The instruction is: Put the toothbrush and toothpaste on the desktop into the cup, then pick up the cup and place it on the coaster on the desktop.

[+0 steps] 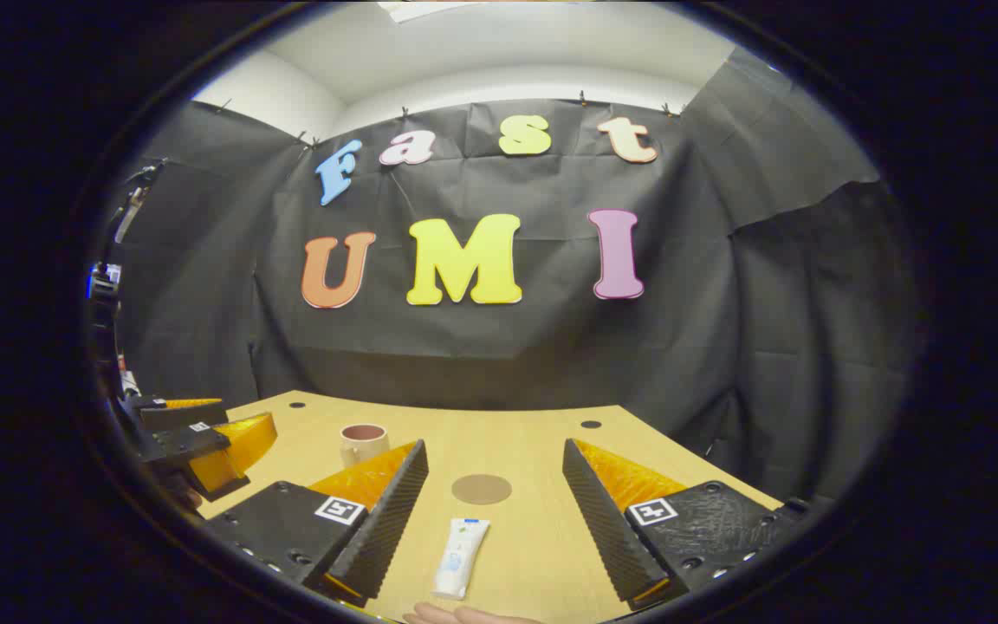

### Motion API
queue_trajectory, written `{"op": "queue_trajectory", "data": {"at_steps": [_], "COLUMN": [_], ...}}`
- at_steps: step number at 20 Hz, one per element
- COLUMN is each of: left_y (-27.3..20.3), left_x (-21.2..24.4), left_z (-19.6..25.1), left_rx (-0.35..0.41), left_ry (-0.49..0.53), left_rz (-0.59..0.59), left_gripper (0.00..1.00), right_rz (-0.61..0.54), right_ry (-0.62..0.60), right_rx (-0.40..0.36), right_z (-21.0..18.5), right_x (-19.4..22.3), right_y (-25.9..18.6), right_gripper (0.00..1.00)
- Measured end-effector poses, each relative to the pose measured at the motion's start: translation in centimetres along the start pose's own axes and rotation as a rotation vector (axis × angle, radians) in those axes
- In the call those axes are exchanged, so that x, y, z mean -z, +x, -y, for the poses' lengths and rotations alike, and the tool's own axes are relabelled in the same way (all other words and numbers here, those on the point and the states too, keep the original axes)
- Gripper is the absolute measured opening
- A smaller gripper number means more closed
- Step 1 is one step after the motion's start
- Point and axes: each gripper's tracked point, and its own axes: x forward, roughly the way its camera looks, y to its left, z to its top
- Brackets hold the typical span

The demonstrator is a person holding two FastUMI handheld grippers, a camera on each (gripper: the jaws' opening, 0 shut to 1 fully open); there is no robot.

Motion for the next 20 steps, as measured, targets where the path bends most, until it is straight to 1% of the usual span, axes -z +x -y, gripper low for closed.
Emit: {"op": "queue_trajectory", "data": {"at_steps": [1, 3, 5, 9, 12, 17, 20], "left_y": [-0.1, -0.4, -0.4, -0.5, -0.3, 0.4, 1.5], "left_x": [-0.1, -0.6, -0.6, -0.3, 0.4, 1.2, 3.3], "left_z": [0.3, 0.7, 1.3, 1.6, 1.2, 0.8, 1.6], "left_rx": [0.007, 0.012, 0.022, 0.026, 0.009, -0.021, 0.009], "left_ry": [0.005, 0.010, 0.024, 0.043, 0.040, 0.043, 0.019], "left_rz": [0.007, 0.031, 0.038, 0.033, 0.014, -0.001, -0.059], "left_gripper": [0.94, 0.94, 0.94, 0.94, 0.94, 0.94, 0.94], "right_rz": [-0.004, -0.012, 0.006, 0.023, 0.042, 0.026, 0.017], "right_ry": [0.009, 0.022, 0.032, -0.010, -0.040, -0.026, -0.031], "right_rx": [-0.001, 0.003, 0.023, 0.022, 0.026, 0.019, 0.033], "right_z": [0.4, 1.5, 2.5, 2.5, 2.7, 2.9, 3.4], "right_x": [0.2, 0.3, -0.4, -0.7, -1.3, -0.8, -0.6], "right_y": [-0.1, -0.2, -0.4, -0.6, -0.7, -0.5, -0.2], "right_gripper": [0.97, 0.97, 0.94, 0.96, 0.96, 0.96, 0.96]}}
